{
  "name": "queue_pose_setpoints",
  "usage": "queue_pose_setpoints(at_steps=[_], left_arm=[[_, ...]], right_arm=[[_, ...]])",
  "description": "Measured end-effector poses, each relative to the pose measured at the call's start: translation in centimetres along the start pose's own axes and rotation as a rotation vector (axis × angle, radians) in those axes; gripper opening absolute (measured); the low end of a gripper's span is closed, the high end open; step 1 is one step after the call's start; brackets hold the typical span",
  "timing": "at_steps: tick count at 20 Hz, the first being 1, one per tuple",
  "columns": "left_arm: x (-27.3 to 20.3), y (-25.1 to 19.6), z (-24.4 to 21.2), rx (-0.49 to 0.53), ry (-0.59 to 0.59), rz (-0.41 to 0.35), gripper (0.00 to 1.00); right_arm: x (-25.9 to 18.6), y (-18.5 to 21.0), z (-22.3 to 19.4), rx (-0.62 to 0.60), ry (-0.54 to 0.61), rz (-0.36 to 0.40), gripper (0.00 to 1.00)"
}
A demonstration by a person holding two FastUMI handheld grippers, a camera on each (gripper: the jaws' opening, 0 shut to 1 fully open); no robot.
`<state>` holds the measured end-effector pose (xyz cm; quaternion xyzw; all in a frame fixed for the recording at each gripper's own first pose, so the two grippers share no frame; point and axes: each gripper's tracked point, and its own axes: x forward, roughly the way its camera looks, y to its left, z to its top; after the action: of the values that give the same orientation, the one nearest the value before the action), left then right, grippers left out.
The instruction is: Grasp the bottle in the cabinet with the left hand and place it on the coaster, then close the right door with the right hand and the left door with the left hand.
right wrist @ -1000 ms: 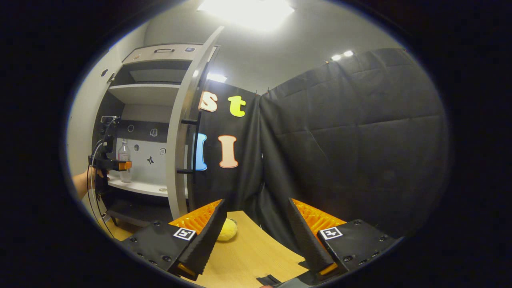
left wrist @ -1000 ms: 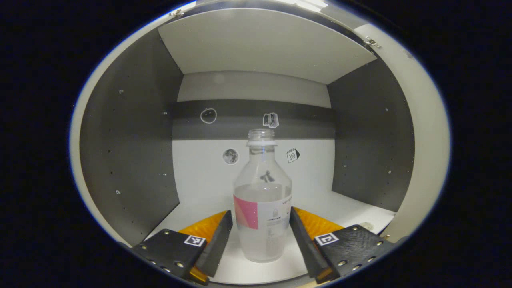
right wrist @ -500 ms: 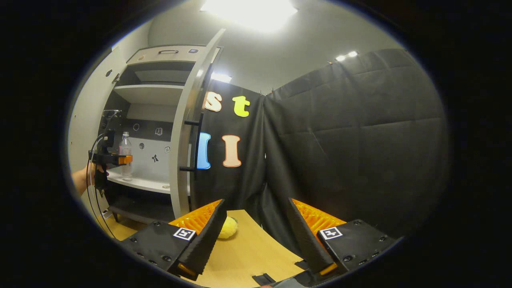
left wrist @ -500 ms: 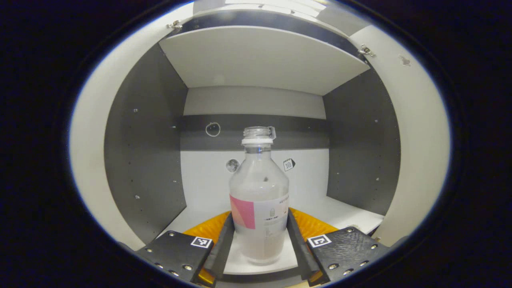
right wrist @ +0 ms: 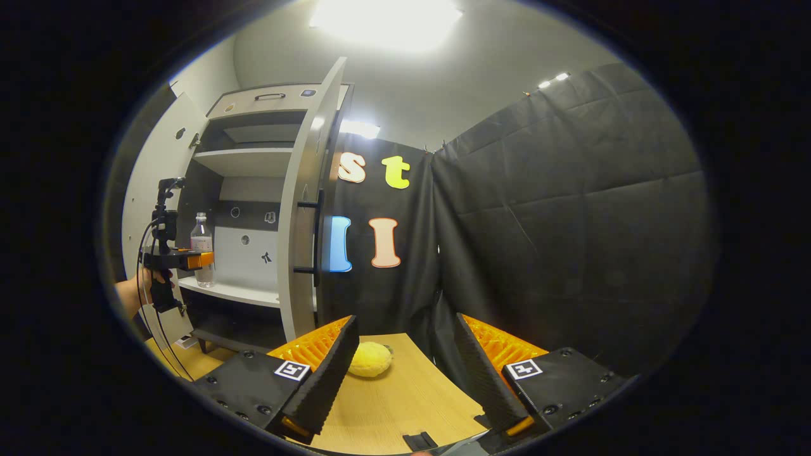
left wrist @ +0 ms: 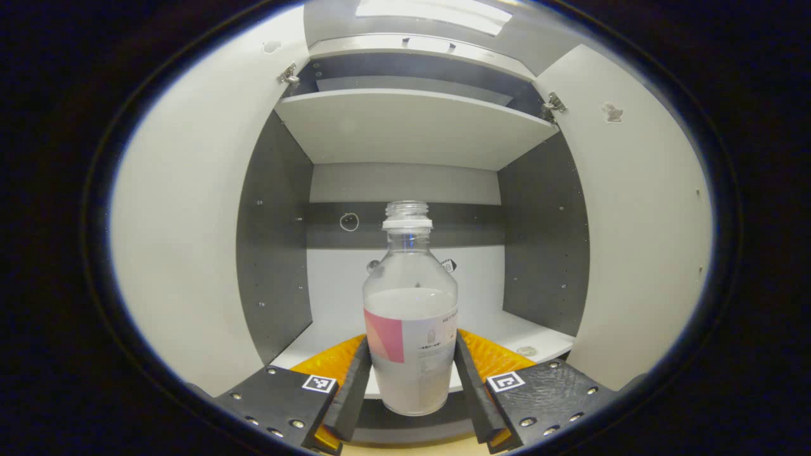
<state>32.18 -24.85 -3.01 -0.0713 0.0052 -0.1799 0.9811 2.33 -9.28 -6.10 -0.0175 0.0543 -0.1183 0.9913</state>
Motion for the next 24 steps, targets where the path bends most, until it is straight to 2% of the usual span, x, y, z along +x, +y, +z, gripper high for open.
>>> queue_pose_setpoints(at_steps=[7, 9, 11, 12, 23, 24], left_arm=[[-5.5, -1.4, -1.6, -0.019, -0.001, 0.007, 0.71], [-6.9, -1.7, -2.9, -0.023, 0.02, 0.016, 0.71], [-8.3, -1.8, -3.9, -0.019, 0.025, 0.027, 0.71], [-8.8, -2.0, -4.4, -0.02, 0.026, 0.026, 0.71], [-15.9, -3.0, -12.9, -0.064, 0.089, 0.04, 0.71], [-16.4, -3.2, -13.9, -0.068, 0.106, 0.037, 0.71]], right_arm=[[-1.1, -1.3, -0.7, 0.011, 0.011, 0.064, 0.96], [-1.5, -1.8, -0.7, 0.011, 0.01, 0.074, 0.93], [-1.9, -2.0, -0.8, 0.018, 0.007, 0.084, 0.96], [-2.0, -2.0, -0.9, 0.021, 0.01, 0.091, 0.93], [-2.4, -0.6, -1.9, 0.008, 0.039, 0.175, 0.96], [-2.4, -0.4, -1.8, 0.008, 0.039, 0.179, 0.93]])
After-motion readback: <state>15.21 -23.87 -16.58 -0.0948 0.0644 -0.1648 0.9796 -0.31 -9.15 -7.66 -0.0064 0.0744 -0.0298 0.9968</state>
